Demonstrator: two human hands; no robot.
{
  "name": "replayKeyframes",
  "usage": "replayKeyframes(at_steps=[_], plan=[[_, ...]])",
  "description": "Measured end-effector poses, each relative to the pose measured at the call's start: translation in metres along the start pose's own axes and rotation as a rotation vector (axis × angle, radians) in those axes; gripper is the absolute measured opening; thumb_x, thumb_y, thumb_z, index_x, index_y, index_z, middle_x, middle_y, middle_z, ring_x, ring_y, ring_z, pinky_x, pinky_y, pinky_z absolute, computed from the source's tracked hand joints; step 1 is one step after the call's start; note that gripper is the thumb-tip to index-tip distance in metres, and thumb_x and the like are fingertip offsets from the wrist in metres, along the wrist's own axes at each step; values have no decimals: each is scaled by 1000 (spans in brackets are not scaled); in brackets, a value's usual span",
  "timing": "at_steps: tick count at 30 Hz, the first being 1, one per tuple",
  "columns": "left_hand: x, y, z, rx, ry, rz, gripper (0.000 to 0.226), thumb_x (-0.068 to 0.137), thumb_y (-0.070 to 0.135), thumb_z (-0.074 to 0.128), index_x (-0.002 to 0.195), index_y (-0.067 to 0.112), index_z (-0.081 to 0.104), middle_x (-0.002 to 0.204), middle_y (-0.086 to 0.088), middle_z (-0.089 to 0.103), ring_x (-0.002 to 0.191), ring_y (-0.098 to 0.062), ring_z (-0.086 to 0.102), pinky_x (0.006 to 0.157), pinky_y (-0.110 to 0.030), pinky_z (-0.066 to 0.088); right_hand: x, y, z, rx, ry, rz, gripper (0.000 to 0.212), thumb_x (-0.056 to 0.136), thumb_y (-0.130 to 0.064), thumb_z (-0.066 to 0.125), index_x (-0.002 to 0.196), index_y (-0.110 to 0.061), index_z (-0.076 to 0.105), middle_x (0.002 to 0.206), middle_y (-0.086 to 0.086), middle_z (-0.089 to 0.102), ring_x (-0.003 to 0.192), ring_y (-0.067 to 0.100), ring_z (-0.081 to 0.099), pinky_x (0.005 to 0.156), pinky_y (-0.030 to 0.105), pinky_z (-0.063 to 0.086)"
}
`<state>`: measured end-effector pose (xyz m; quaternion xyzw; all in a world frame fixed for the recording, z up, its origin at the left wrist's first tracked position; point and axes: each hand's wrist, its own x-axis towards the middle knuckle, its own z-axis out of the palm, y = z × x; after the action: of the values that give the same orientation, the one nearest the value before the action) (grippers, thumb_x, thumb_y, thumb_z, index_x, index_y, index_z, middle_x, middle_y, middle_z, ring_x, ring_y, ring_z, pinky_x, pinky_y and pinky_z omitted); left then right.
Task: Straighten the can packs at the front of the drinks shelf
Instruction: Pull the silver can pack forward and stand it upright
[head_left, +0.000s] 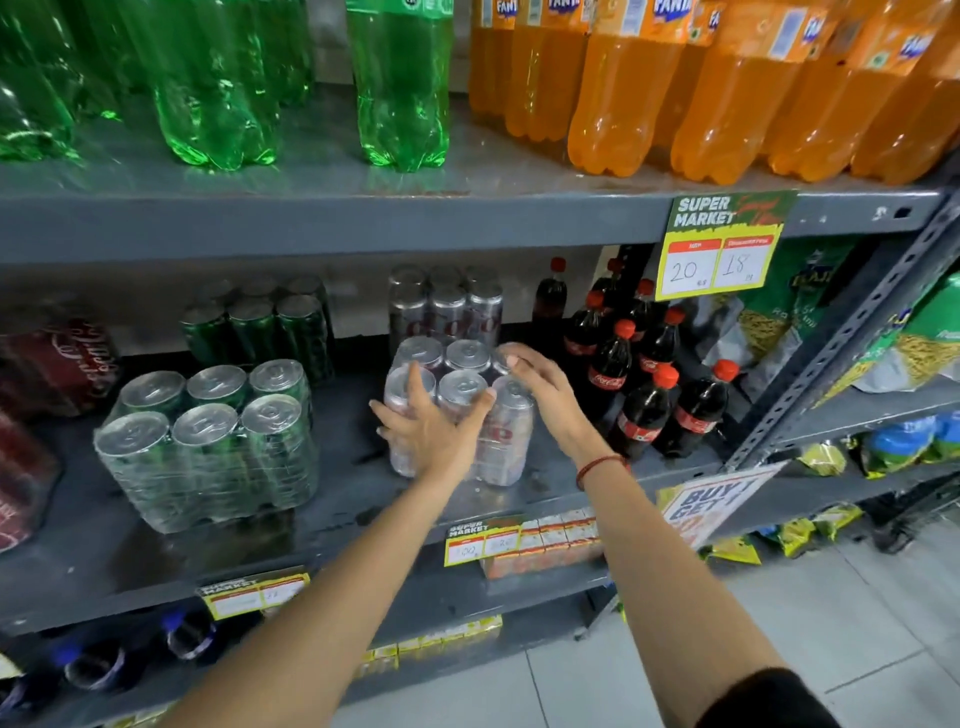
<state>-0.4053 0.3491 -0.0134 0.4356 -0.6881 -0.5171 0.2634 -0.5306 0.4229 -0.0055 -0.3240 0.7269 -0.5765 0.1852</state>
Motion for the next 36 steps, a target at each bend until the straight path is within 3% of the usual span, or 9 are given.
replayKeyframes(at_steps=[3, 6, 9, 15, 18, 21, 25, 30, 36], plan=[[38, -2, -16, -10, -170, 115, 89, 68, 49, 77, 140, 36, 28, 150, -12, 11, 140, -31, 20, 114, -38, 24, -15, 22, 12, -23, 212, -33, 44, 81, -54, 56, 112, -25, 64, 123, 15, 56, 114, 17, 56, 102, 39, 45], [77, 10, -39, 27, -487, 147, 84, 64, 39, 82, 136, 33, 39, 144, -3, 39, 127, -17, 42, 106, -31, 38, -48, 16, 41, 27, 432, -63, 32, 90, -35, 52, 119, -22, 58, 123, 8, 43, 92, -8, 52, 84, 3, 38], [100, 24, -55, 71, -650, 99, 90, 49, 44, 84, 131, 37, 47, 142, 0, 47, 123, -17, 50, 98, -39, 49, -81, 0, 80, 0, 586, -51, 32, 91, -37, 47, 122, -32, 51, 118, -1, 32, 83, 0, 51, 72, -4, 31], [86, 17, -59, 132, -306, 237, 59, 77, 32, 75, 130, 20, 53, 131, -1, 51, 123, -15, 48, 101, -27, 38, -73, -10, 65, 145, 643, -25, 47, 88, -51, 49, 129, -27, 50, 123, 0, 35, 101, 16, 54, 91, 21, 42], [36, 7, -40, 3, -22, 271, 60, 80, 39, 69, 133, 20, 49, 146, -9, 41, 133, -23, 41, 110, -34, 33, -31, -29, 30, 136, 479, -3, 42, 93, -37, 52, 131, -20, 49, 131, 4, 37, 106, 9, 49, 89, 7, 35], [-22, 3, -10, -70, -7, 242, 87, 70, 43, 76, 143, 34, 30, 160, -7, -2, 147, -21, 7, 114, -36, 18, 14, -42, 10, 53, 134, 36, 50, 90, -36, 57, 136, -19, 46, 132, -2, 40, 122, 11, 41, 102, 25, 32], [-49, 1, 25, 87, 18, 182, 129, 52, 56, 82, 149, 32, 0, 154, -12, -29, 145, -36, -15, 115, -51, 9, 41, -40, 6, -166, -224, 117, 52, 86, -45, 60, 133, -26, 52, 136, -7, 50, 126, 10, 44, 99, 23, 31], [-26, 6, 21, 125, 72, 93, 131, 49, 49, 87, 149, 33, 4, 156, -15, -22, 144, -42, -9, 111, -60, 22, 43, -28, 12, -301, -125, 77, 54, 73, -62, 64, 119, -33, 63, 133, -1, 59, 123, 16, 54, 101, 27, 41], [48, -7, -47, 186, -284, 224, 114, 44, 26, 87, 142, 31, 29, 153, -13, 9, 141, -27, 23, 111, -27, 27, 15, -13, 9, -487, 113, 24, 66, 68, -63, 69, 123, -28, 57, 124, 12, 43, 112, 30, 51, 99, 35, 44]])
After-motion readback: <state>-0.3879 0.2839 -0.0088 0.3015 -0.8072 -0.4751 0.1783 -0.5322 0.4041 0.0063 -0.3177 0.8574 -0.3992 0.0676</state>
